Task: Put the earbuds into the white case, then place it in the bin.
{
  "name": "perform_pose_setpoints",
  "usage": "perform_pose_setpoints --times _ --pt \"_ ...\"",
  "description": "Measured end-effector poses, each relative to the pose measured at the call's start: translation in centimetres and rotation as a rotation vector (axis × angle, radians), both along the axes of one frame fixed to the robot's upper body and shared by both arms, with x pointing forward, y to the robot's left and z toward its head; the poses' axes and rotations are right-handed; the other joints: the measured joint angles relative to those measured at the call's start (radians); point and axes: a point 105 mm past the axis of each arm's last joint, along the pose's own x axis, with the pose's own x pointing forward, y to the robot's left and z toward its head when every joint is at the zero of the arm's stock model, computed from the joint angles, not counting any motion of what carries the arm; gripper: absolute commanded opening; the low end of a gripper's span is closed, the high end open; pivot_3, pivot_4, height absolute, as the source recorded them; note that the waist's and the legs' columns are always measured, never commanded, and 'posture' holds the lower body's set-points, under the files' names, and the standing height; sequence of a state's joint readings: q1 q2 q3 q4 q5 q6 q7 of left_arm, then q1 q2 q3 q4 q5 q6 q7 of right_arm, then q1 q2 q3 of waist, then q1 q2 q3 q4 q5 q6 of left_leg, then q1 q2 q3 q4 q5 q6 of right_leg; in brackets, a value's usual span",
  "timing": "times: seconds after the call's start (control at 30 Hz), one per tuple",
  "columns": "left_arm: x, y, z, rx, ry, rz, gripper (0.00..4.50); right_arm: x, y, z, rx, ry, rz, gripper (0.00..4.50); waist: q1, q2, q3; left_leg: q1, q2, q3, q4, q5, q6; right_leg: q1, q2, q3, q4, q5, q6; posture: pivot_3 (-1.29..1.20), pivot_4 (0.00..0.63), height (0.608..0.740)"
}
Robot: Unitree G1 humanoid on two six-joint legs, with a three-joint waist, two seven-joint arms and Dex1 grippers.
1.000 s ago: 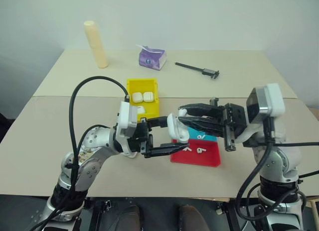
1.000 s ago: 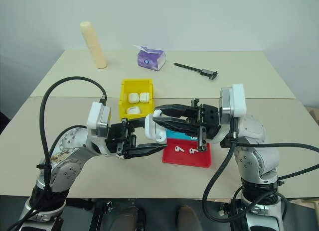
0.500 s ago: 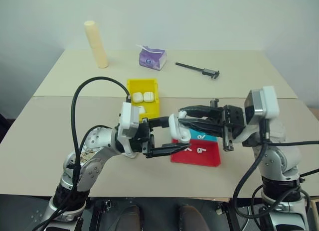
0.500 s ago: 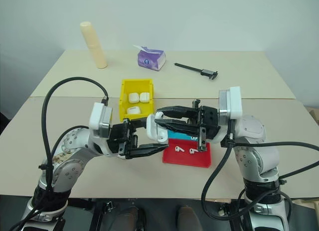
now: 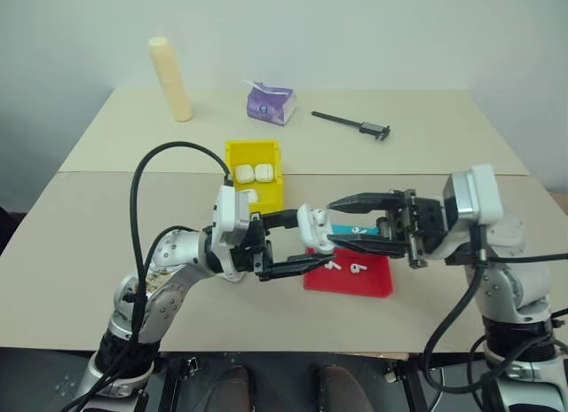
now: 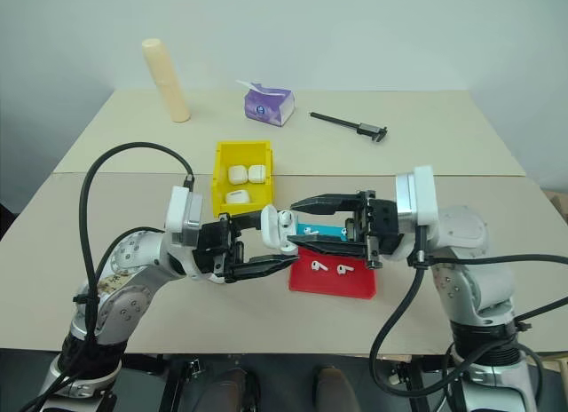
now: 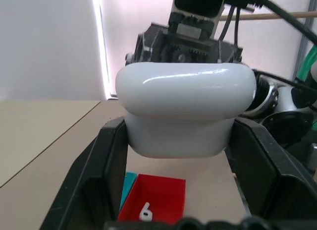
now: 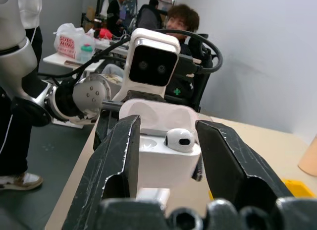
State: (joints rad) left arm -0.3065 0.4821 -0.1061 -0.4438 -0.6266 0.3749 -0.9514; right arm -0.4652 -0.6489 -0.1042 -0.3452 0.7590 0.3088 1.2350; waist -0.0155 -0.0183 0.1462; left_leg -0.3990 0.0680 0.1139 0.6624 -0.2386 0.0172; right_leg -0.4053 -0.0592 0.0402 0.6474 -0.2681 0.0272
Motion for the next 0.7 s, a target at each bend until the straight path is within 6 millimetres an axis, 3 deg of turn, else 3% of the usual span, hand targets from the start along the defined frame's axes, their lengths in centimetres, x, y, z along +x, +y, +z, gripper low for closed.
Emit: perform_pose_setpoints --times 0.13,0.23,0.43,0.7 --pt "1.0 3.2 -3.1 0.077 0.063 0.135 2.77 1.8 -1.6 1.5 -0.176 -0.040 -0.092 2.22 -0.002 0.000 0.000 0.000 0.001 0.001 -0.001 0.000 0.000 -0.001 0.000 0.000 -0.001 0.000 0.000 0.00 0.150 0.740" --pt "0.8 5.7 -4.6 0.147 0.076 0.217 2.77 4.2 -2.3 1.2 -0.396 -0.025 -0.202 2.22 -0.002 0.000 0.000 -0.001 0.001 0.002 -0.002 0.000 0.000 -0.003 0.000 0.001 -0.001 0.000 0.000 0.00 0.150 0.740" --pt "-0.7 8.9 -6.9 0.237 0.081 0.330 2.77 8.9 -1.7 -2.7 -0.904 -0.071 -0.261 2.22 -0.003 0.000 0.000 -0.003 0.001 0.005 -0.002 0.000 0.000 -0.008 -0.001 0.002 0.000 0.000 -0.001 0.00 0.150 0.740" --pt "-1.0 9.0 -7.7 0.234 0.068 0.406 2.77 12.5 1.4 -7.1 -1.226 -0.167 -0.183 2.22 0.003 0.000 0.000 -0.012 0.001 0.011 -0.002 0.001 0.000 -0.017 -0.001 0.001 0.001 0.001 -0.002 0.00 0.150 0.740"
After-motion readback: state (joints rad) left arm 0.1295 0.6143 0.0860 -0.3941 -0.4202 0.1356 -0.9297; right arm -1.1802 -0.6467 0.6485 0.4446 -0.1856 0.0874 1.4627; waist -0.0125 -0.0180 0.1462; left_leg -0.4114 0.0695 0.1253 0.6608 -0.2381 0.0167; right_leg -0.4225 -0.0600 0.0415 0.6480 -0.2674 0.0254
